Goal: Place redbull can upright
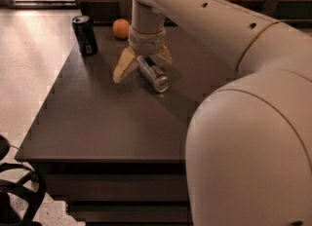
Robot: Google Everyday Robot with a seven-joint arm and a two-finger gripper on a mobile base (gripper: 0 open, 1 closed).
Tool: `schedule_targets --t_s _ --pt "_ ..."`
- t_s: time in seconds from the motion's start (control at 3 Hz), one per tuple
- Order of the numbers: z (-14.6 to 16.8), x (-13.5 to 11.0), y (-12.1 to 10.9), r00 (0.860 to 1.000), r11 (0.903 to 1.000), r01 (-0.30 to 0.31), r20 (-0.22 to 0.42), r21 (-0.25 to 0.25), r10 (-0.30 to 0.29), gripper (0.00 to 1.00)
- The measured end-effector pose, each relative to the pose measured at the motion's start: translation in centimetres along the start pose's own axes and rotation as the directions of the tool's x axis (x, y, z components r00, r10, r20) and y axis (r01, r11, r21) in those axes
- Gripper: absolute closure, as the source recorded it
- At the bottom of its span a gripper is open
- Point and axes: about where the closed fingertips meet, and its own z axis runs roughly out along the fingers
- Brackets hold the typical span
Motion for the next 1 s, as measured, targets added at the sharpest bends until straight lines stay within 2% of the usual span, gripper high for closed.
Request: schedule_targets --t_s 0.33,0.67,1.0 --pt "0.31 -0.19 -0.07 1.000 1.0000 0.001 0.002 0.003 -0.001 0.15" --pt "0.55 -0.39 0.00 1.000 1.0000 0.002 0.005 0.001 -0.002 0.39" --pt "0.80 -0.58 0.07 1.000 1.0000 0.003 0.008 0.000 -0.003 0.71"
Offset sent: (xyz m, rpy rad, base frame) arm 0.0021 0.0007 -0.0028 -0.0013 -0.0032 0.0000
